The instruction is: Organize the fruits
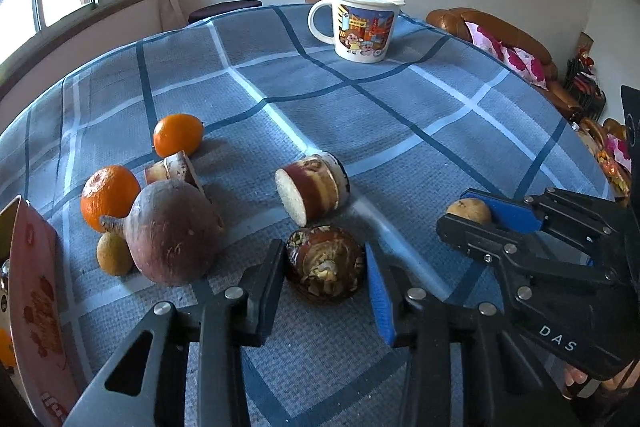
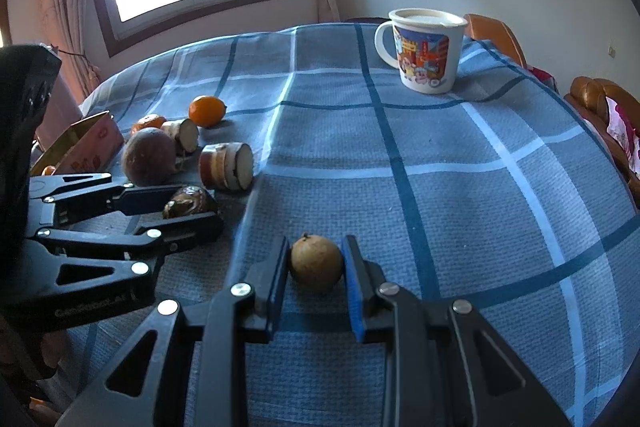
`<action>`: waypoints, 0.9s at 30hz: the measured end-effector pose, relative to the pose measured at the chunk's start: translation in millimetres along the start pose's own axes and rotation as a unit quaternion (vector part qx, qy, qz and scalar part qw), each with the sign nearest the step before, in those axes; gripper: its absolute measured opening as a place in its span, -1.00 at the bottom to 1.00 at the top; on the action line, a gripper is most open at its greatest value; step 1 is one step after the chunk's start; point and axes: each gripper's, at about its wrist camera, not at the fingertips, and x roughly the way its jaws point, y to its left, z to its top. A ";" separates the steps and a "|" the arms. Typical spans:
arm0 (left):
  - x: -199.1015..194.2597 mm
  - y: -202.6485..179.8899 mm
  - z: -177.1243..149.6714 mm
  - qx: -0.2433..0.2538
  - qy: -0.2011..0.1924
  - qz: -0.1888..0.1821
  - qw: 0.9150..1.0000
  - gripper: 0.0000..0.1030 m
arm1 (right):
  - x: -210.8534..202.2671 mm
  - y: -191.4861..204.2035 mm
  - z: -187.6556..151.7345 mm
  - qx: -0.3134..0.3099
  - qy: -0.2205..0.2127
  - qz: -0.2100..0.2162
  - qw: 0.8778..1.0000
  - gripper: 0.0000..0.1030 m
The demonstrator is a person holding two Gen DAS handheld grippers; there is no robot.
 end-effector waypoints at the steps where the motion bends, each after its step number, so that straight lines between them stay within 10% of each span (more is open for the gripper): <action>1: -1.5 0.6 -0.6 -0.001 -0.001 -0.001 1.000 -0.20 | -0.7 0.1 -0.4 -0.001 -0.001 0.000 1.000 -0.43; 27: -35.1 -0.7 -5.3 0.002 -0.087 0.032 0.996 -0.20 | -24.0 11.4 -6.4 -0.030 -0.074 -0.001 0.997 -0.43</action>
